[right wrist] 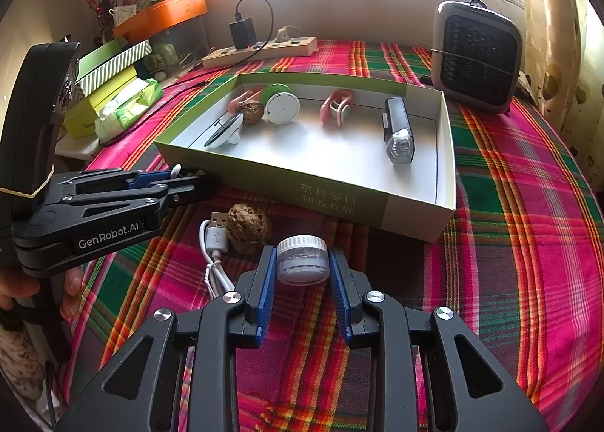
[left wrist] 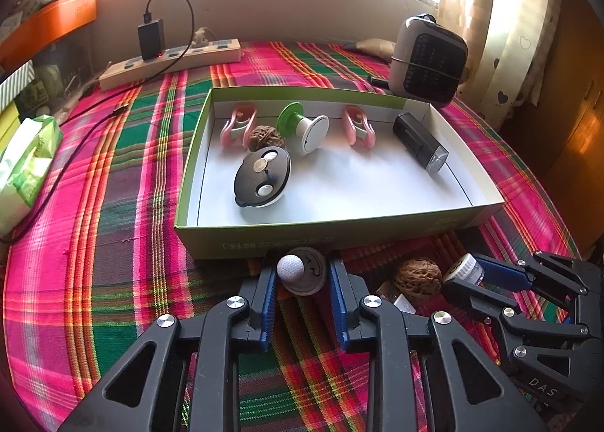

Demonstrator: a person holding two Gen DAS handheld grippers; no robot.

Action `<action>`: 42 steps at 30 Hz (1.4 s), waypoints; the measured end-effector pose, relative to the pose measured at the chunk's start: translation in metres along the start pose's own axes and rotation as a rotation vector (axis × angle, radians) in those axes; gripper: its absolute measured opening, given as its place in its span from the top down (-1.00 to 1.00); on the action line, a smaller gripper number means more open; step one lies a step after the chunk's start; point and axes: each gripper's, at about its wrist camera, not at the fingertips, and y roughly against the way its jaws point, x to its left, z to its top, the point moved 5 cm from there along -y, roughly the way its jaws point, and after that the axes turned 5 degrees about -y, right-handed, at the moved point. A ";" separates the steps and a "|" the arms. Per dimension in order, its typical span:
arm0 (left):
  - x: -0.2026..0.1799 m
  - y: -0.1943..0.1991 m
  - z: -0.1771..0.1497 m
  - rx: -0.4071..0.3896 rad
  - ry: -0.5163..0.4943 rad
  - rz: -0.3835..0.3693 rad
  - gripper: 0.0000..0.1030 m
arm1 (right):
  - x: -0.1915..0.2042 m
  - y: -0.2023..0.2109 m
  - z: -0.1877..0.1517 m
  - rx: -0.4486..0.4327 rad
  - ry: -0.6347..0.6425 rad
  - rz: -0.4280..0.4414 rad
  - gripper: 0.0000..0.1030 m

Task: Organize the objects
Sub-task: 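Carry the white jar and white knob over the box with both grippers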

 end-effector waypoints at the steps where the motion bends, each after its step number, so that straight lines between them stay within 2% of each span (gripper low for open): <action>1: 0.000 0.001 0.000 -0.001 0.000 -0.001 0.55 | 0.000 0.000 0.000 -0.002 0.000 0.000 0.43; 13: -0.005 0.015 0.007 -0.034 -0.011 -0.014 0.55 | -0.002 0.009 0.006 -0.030 -0.007 0.002 0.43; 31: -0.011 0.023 0.035 -0.078 -0.038 -0.027 0.55 | -0.003 0.019 0.036 -0.095 0.017 -0.025 0.43; 42: -0.007 0.002 0.057 -0.067 -0.057 -0.020 0.55 | -0.017 -0.001 0.071 -0.103 0.034 -0.066 0.43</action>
